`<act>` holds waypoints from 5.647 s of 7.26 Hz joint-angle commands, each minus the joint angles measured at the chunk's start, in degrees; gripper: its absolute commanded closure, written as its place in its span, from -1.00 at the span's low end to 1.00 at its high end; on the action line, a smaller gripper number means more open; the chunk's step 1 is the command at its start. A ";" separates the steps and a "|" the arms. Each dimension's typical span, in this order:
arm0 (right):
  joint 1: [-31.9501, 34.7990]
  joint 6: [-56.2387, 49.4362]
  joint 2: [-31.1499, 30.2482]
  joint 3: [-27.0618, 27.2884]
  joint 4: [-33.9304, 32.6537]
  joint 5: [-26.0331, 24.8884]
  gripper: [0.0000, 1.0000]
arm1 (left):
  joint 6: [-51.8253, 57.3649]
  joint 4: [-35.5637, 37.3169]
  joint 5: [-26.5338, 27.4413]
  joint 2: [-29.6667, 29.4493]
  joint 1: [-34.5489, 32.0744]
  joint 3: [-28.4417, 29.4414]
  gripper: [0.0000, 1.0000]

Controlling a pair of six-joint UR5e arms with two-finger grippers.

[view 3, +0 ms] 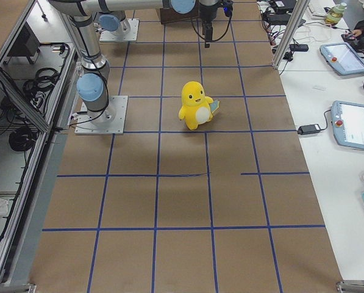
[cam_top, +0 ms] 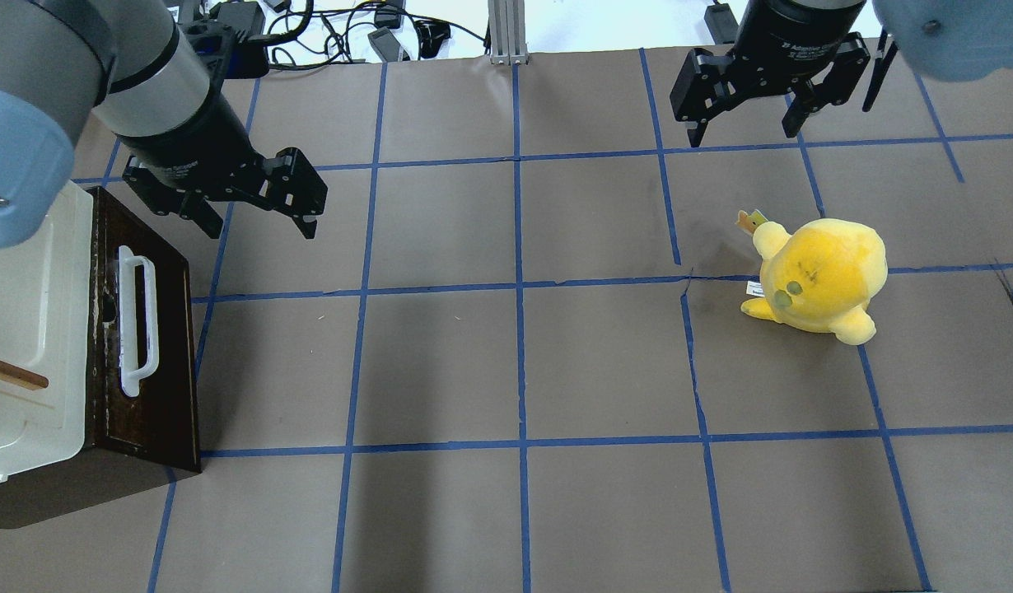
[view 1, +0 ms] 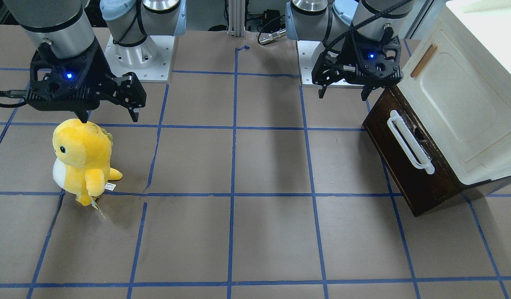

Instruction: Pull drawer sideways

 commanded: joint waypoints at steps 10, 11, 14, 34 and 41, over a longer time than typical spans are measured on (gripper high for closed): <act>0.00 0.00 0.00 0.00 0.00 -0.08 -1.00 | 0.04 1.05 0.87 -0.53 2.62 0.43 -1.00; 0.00 0.00 0.00 0.00 0.00 -0.08 -1.00 | 0.04 1.39 1.05 -0.36 2.71 0.69 -1.00; 0.00 0.00 0.00 0.00 0.00 -0.08 -1.00 | -0.05 0.35 1.05 -0.44 2.71 -0.10 -1.00; 0.00 0.00 0.00 0.00 0.00 -0.08 -1.00 | -26.88 6.50 47.46 -26.10 -0.19 -3.70 -1.00; 0.00 0.00 0.00 0.00 0.00 -0.08 -1.00 | -29.84 3.68 47.37 -25.67 3.22 -6.24 -0.58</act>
